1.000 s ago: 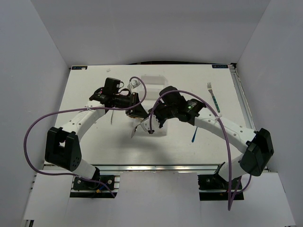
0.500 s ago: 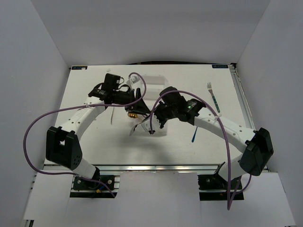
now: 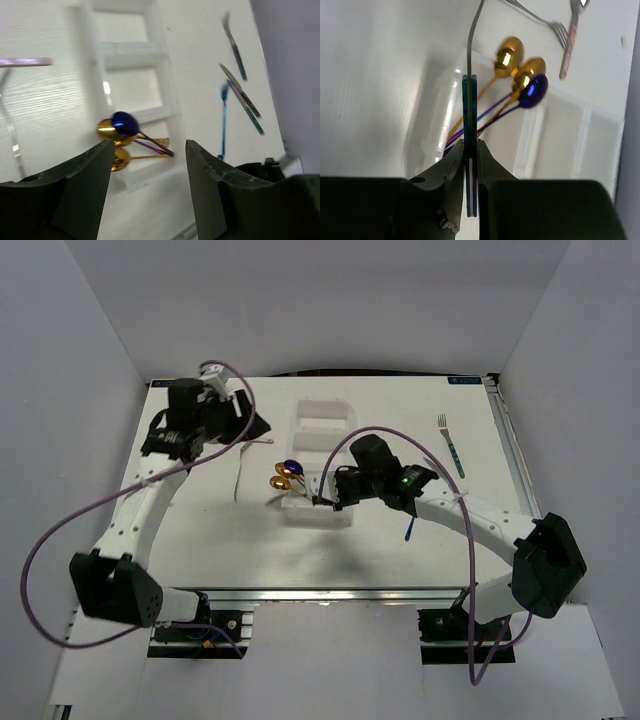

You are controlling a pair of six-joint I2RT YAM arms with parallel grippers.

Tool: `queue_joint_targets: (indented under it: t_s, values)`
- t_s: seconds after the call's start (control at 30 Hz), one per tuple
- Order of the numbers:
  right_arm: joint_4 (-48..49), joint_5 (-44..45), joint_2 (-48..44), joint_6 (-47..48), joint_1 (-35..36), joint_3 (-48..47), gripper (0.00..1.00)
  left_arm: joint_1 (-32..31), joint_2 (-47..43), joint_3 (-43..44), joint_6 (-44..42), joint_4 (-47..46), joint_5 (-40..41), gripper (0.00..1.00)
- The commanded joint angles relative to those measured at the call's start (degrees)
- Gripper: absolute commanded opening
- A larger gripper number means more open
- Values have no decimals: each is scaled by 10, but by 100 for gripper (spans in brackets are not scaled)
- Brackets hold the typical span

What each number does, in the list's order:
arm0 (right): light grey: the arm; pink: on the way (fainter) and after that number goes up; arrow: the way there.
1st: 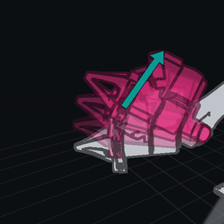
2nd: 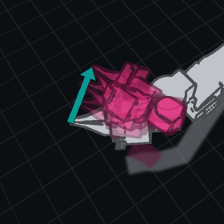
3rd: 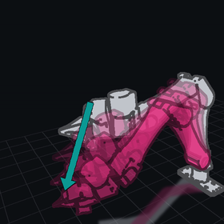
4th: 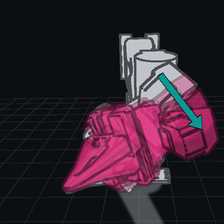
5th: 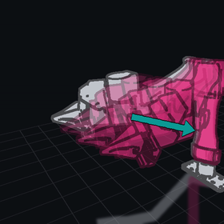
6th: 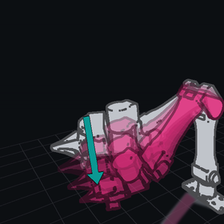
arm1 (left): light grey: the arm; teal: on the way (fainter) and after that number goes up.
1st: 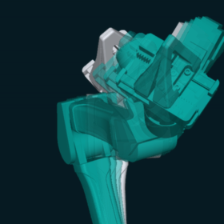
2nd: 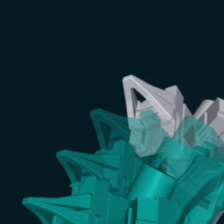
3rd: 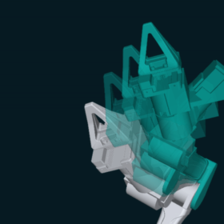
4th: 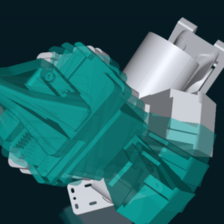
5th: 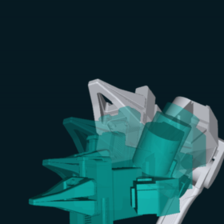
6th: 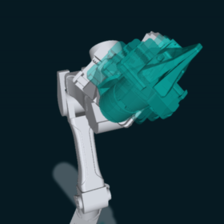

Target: Sort the eating utensils into containers

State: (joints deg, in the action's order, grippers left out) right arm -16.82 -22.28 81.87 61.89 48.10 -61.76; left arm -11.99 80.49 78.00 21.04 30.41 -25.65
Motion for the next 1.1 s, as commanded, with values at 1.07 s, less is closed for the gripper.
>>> queue_joint_targets:
  t_s: [1.07]
  values:
    - [515,86,155,-539,-65,130,23,35,-271,-313,-18,-116,243,68]
